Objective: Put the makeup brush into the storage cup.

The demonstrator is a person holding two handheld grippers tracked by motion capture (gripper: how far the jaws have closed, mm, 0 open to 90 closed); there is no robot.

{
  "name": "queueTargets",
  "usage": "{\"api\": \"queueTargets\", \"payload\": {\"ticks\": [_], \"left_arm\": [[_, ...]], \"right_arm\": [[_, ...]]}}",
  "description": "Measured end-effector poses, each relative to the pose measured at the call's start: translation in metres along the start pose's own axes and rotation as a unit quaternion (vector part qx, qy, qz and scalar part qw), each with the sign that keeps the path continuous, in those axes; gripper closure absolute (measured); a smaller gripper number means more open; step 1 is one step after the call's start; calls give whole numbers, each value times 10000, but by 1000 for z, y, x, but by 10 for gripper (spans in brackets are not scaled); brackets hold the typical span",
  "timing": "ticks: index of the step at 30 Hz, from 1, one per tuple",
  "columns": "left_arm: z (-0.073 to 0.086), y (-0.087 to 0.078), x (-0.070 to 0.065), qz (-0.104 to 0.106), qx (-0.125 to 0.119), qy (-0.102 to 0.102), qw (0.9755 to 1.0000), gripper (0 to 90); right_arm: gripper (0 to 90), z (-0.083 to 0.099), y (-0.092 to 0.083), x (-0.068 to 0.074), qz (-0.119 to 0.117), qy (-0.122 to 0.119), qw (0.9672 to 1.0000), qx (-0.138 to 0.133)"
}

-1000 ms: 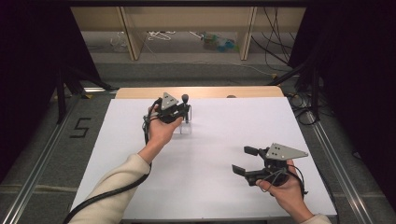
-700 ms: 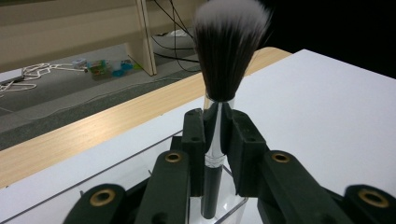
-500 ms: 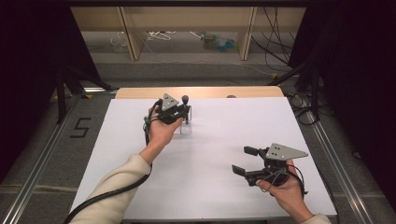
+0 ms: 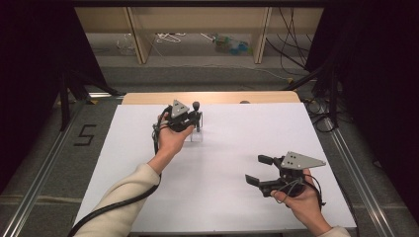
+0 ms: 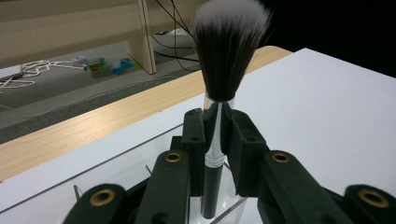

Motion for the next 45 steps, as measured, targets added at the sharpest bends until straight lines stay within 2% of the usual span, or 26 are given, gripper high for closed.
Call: {"api": "queueTargets", "payload": {"ticks": [17, 20, 24, 25, 26, 27, 30, 31, 33, 35, 38, 40, 41, 45], "left_arm": [[3, 2, 1, 10, 56, -69, 10000, 776], [2, 1, 1, 49, 65, -175, 9998, 775], [2, 1, 2, 22, 37, -198, 9998, 771], [1, 0, 2, 49, 49, -302, 9995, 745], [1, -1, 2, -9, 88, -418, 9991, 644], [0, -3, 2, -68, 70, -393, 9992, 515], [-2, -10, 2, -188, 8, -311, 9993, 287], [-3, -13, 2, -168, -4, -319, 9993, 231], [-3, -18, 3, -36, -65, -289, 9996, 199], [-3, -22, 4, 9, -95, -251, 9996, 162], [-2, -29, 5, 133, -150, -158, 9997, 156], [-1, -33, 6, 196, -178, -169, 9995, 155], [-1, -35, 5, 227, -193, -205, 9993, 154], [-1, -43, 5, 322, -277, -140, 9990, 153]], "right_arm": [[170, 0, -1, 0, 3, 9, 10000, 44], [170, 0, -1, 0, 3, 9, 10000, 45], [169, 0, -1, 0, -3, 10, 10000, 42], [168, 0, 0, 0, -26, 5, 10000, 6], [168, 0, 1, 0, -48, 4, 10000, -63], [168, 0, 0, 0, -26, 14, 10000, 4], [166, 0, -1, 1, -37, 95, 9999, 70], [165, 1, 0, 1, -100, 140, 9998, 27], [165, 0, 0, 1, -50, 130, 9999, 74], [164, 0, 0, 2, -58, 132, 9999, 81], [163, 1, 1, 1, -78, 136, 9999, 52], [162, 0, 1, 0, -57, 50, 10000, 11], [162, 0, 1, 0, -59, 49, 10000, 4], [161, 0, 0, 1, -71, 110, 9999, 19]]}}
Point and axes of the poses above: each handheld gripper's, and its own axes: y roughly forward along the jaws, z roughly out of its underside, x roughly to its left, the point moved 1 cm from there along y, roughly forward along the jaws, and after that the axes turned 12 degrees about -z, right-handed, at the moved point
